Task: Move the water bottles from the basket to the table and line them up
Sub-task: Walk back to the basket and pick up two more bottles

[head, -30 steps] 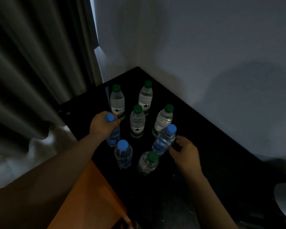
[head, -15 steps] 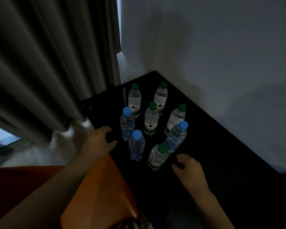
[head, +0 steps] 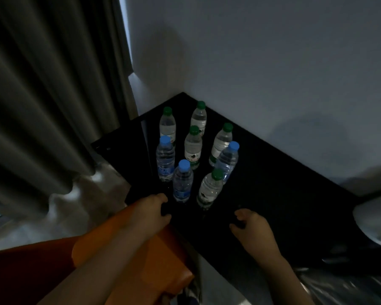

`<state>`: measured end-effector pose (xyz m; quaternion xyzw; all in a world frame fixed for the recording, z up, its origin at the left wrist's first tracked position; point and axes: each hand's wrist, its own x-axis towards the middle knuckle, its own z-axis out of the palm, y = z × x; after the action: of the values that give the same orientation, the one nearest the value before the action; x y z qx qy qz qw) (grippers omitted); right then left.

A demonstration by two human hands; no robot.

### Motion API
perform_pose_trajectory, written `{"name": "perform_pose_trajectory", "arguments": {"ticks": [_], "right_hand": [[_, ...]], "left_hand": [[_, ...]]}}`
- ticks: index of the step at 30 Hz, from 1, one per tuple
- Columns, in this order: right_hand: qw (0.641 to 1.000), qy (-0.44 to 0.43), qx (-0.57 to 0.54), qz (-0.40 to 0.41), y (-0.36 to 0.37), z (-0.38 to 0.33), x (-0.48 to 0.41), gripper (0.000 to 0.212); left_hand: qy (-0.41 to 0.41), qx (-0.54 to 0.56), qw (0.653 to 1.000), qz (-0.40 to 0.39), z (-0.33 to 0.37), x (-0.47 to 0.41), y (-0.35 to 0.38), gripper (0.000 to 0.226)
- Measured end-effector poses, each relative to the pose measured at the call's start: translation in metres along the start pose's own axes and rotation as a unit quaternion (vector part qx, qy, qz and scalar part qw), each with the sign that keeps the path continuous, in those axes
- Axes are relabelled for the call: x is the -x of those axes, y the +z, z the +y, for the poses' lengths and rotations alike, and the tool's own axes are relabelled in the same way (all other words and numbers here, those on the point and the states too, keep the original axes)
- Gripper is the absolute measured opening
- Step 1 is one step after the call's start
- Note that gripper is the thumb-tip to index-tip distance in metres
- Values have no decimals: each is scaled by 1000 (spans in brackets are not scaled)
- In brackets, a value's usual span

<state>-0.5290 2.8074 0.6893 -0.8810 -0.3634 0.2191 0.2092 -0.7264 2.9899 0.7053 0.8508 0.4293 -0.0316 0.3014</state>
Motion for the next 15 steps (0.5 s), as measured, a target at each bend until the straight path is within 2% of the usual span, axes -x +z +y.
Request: {"name": "perform_pose_trajectory", "arguments": {"ticks": [5,8,15], "right_hand": [[996,81,2,39,4,0,61,41],[988,130,-8,78,2,4,105,30],[963,228,-10,143,-18,29,206,16]], "left_hand": [[85,3,995,-49,16,19,10,44],[147,-4,986,-75,37,32,22,42],[280,-55,947,-146,112,74,63,42]]}}
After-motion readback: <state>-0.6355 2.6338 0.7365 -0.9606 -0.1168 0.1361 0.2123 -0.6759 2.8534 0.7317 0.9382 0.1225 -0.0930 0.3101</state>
